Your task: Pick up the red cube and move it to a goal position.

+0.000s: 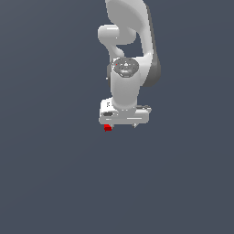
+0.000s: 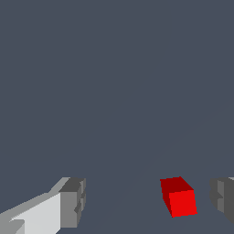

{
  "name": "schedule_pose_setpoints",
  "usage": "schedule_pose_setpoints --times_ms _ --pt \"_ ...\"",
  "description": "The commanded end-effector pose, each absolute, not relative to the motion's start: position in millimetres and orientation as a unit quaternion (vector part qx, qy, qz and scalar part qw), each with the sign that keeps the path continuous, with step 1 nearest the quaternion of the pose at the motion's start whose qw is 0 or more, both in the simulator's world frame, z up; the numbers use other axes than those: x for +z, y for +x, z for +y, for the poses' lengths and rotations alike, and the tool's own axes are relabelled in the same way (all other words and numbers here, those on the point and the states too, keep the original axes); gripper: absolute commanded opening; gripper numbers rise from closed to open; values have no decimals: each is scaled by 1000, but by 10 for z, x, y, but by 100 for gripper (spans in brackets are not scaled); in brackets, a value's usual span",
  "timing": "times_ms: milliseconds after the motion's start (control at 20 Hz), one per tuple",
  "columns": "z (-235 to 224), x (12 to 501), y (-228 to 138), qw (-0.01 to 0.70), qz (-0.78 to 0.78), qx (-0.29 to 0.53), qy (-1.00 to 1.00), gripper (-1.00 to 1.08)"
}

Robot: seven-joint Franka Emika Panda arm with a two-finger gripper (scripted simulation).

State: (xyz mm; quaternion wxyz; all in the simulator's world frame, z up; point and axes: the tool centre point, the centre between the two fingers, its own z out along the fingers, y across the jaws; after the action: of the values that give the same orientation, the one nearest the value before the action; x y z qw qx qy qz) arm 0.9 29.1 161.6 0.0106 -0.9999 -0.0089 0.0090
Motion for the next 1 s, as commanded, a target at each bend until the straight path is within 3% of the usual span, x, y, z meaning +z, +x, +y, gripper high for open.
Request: schedule_pose_setpoints --times_ms 0,500,950 --pt "291 1616 9 11 -9 9 -1000 100" --pt "191 1432 -133 9 -19 8 -1000 100" --pt "-99 929 -500 5 -48 5 -999 100"
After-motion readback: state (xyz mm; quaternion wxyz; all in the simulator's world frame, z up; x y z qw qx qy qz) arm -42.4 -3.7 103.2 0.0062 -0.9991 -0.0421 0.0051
